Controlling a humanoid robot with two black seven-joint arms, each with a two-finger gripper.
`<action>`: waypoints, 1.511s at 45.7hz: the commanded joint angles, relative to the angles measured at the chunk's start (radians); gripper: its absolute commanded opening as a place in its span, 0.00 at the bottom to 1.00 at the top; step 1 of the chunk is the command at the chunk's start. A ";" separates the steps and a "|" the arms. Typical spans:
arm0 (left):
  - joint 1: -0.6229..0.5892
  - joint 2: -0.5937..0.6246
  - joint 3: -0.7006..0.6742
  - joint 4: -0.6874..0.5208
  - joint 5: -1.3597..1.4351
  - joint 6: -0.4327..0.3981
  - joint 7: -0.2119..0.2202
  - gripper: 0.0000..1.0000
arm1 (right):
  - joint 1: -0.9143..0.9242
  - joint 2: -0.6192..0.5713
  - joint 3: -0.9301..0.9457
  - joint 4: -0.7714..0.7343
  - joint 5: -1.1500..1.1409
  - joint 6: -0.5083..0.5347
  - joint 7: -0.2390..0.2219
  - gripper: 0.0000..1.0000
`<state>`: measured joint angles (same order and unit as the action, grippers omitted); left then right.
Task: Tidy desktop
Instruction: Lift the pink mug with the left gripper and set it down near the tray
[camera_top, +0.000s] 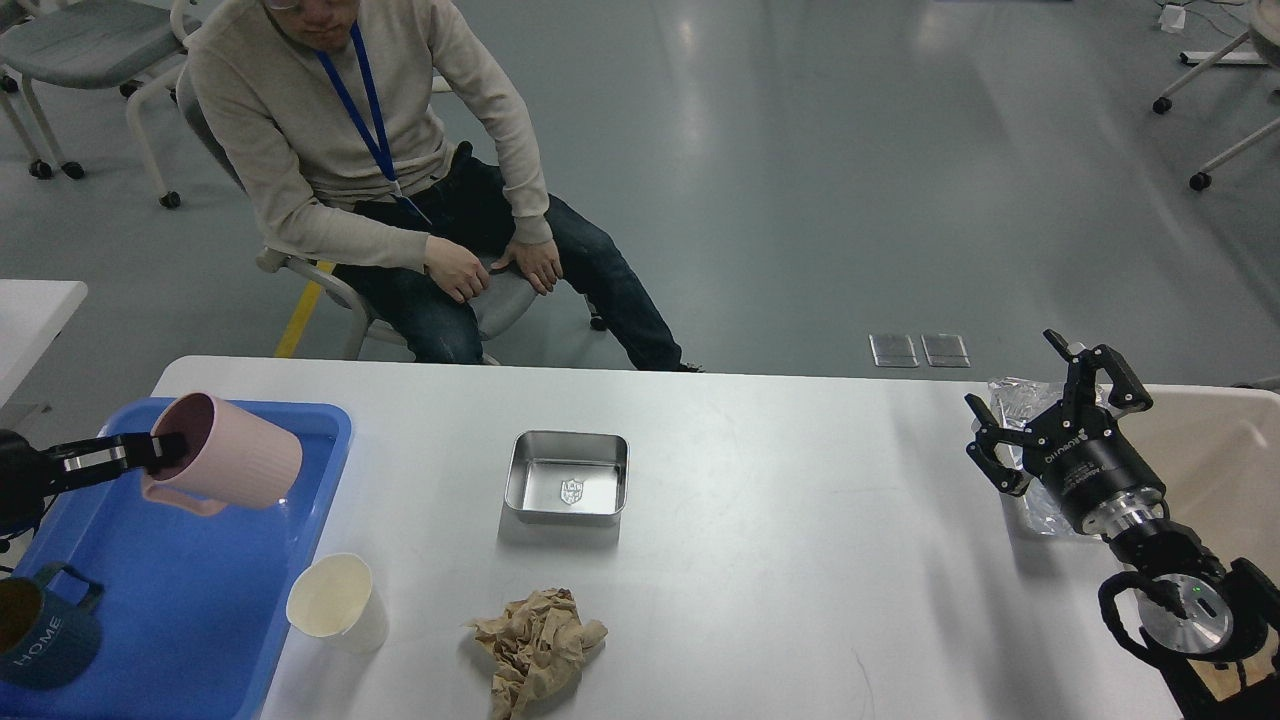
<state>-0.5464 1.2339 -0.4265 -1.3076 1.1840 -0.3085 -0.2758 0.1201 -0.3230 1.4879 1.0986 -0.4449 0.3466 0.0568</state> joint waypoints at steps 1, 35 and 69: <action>0.036 0.050 -0.001 -0.012 -0.001 0.029 -0.028 0.00 | -0.002 0.001 0.000 0.001 0.000 0.002 0.000 1.00; 0.238 0.073 0.017 -0.007 0.009 0.098 -0.051 0.02 | -0.008 -0.013 0.000 0.000 0.000 0.000 0.000 1.00; 0.278 -0.045 0.117 0.168 0.019 0.193 -0.046 0.03 | -0.014 -0.010 0.000 0.000 0.002 0.014 0.000 1.00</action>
<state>-0.2678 1.2020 -0.3099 -1.1620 1.2021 -0.1153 -0.3247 0.1071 -0.3314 1.4880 1.0986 -0.4447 0.3604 0.0566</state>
